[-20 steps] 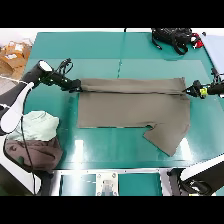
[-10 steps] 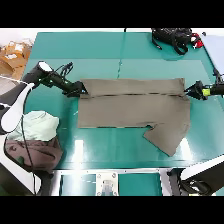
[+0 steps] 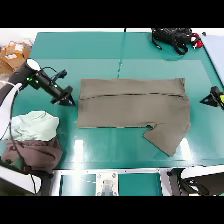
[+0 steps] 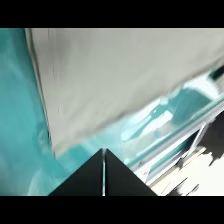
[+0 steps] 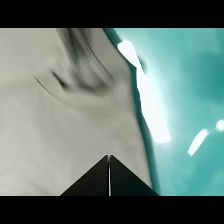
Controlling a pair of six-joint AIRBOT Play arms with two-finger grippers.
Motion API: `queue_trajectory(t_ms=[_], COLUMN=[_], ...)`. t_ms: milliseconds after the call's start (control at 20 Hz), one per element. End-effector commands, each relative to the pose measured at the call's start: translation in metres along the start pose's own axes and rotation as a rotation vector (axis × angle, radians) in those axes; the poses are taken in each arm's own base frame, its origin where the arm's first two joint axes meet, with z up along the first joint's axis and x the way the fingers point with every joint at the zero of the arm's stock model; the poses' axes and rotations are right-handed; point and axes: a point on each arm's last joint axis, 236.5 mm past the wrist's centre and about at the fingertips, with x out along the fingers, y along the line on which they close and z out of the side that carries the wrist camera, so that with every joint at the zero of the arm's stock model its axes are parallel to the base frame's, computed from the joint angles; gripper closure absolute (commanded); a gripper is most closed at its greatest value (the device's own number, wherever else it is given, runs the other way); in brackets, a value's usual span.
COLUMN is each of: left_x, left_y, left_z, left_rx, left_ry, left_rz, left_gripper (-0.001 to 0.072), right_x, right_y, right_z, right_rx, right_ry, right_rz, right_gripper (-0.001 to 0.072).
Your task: Fold the shirts.
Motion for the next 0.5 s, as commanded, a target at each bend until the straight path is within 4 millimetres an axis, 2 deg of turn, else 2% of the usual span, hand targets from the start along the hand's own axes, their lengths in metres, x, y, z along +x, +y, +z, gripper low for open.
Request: queue_trajectory(t_ms=[0,100,150,250,300,350,400,450], left_x=[0.021,0.04,0.048,0.062,0.07,0.081,0.091,0.102], left_y=[-0.002,-0.007,-0.008,-0.008,-0.008,-0.008,-0.007,-0.009], left_z=[-0.046,-0.065,-0.068,-0.072,-0.076,-0.079,-0.08,-0.079], left_rx=[0.009,0.025,0.023,0.006,-0.019,-0.059,-0.096,-0.113], left_ry=[-0.009,-0.094,-0.158,-0.286,-0.314,-0.333,-0.347,-0.368], left_rz=[0.079,0.109,0.121,0.135,0.134,0.132,0.131,0.126], left_gripper=[0.0683,0.0683,0.0683,0.068,0.0488,0.0085,-0.001,-0.0005], right_x=[-0.024,-0.029,-0.029,-0.017,-0.008,0.002,0.012,0.023], right_y=[-0.026,-0.038,-0.043,-0.049,-0.05,-0.051,-0.052,-0.053], right_z=[-0.043,-0.074,-0.088,-0.115,-0.127,-0.14,-0.151,-0.163], right_rx=[0.069,0.117,0.153,0.203,0.214,0.246,0.275,0.294], right_ry=[-0.063,-0.109,-0.144,-0.177,-0.168,-0.148,-0.12,-0.084], right_rz=[-0.116,-0.155,-0.164,-0.171,-0.17,-0.166,-0.16,-0.153], right_gripper=[0.0698,0.0698,0.0698,0.0692,0.0579,0.0389,0.0321,0.0315])
